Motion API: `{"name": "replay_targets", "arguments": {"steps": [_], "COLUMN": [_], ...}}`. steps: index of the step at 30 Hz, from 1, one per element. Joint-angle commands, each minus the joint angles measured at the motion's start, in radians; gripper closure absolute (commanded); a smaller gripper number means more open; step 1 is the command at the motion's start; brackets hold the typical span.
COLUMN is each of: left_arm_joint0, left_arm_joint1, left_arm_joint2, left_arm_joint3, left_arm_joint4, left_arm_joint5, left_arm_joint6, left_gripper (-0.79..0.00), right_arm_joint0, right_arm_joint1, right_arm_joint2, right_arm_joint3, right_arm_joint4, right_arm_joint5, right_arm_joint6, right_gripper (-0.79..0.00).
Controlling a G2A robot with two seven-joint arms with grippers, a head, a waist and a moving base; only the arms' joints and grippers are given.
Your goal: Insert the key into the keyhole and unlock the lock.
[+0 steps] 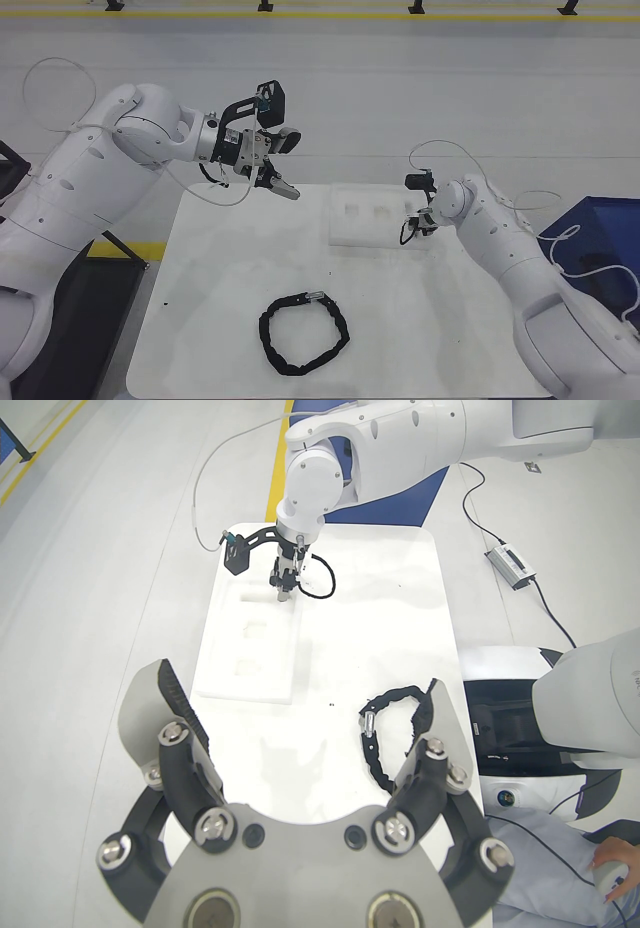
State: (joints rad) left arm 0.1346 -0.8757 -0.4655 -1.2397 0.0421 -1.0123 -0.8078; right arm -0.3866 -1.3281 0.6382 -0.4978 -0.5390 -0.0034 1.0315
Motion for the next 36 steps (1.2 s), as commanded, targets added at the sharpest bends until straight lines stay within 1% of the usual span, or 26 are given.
{"name": "replay_targets", "arguments": {"steps": [1, 3, 5, 9, 12, 14, 21, 27, 32, 36], "left_arm_joint0": [0.000, 0.000, 0.000, 0.000, 0.000, 0.000, 0.000, 0.000, 0.000, 0.000], "left_arm_joint1": [0.000, 0.000, 0.000, 0.000, 0.000, 0.000, 0.000, 0.000, 0.000, 0.000], "left_arm_joint2": [0.000, 0.000, 0.000, 0.000, 0.000, 0.000, 0.000, 0.000, 0.000, 0.000], "left_arm_joint3": [0.000, 0.000, 0.000, 0.000, 0.000, 0.000, 0.000, 0.000, 0.000, 0.000], "left_arm_joint4": [0.000, 0.000, 0.000, 0.000, 0.000, 0.000, 0.000, 0.000, 0.000, 0.000], "left_arm_joint5": [0.000, 0.000, 0.000, 0.000, 0.000, 0.000, 0.000, 0.000, 0.000, 0.000], "left_arm_joint6": [0.000, 0.000, 0.000, 0.000, 0.000, 0.000, 0.000, 0.000, 0.000, 0.000], "left_gripper": [-0.785, -0.785, -0.785, -0.785, -0.785, -0.785, -0.785, -0.785, -0.785, -0.785], "right_arm_joint0": [0.004, 0.007, 0.009, 0.015, 0.019, 0.023, 0.042, 0.069, 0.084, 0.092], "right_arm_joint1": [-0.006, -0.013, -0.021, -0.036, -0.047, -0.054, -0.071, -0.077, -0.070, -0.055], "right_arm_joint2": [-0.004, -0.006, -0.009, -0.012, -0.014, -0.015, -0.017, -0.024, -0.017, 0.000], "right_arm_joint3": [0.013, 0.027, 0.043, 0.076, 0.099, 0.113, 0.150, 0.136, 0.100, 0.040], "right_arm_joint4": [-0.007, -0.006, -0.009, -0.010, -0.010, -0.011, -0.023, -0.064, -0.090, -0.103], "right_arm_joint5": [0.004, 0.002, 0.001, 0.008, 0.013, 0.013, 0.012, 0.018, 0.035, 0.048], "right_arm_joint6": [0.001, -0.001, -0.004, -0.021, -0.034, -0.036, -0.041, -0.023, -0.011, 0.017], "right_gripper": [-0.209, -0.172, -0.154, -0.145, -0.071, 0.000, 0.000, 0.000, 0.000, 0.000]}}
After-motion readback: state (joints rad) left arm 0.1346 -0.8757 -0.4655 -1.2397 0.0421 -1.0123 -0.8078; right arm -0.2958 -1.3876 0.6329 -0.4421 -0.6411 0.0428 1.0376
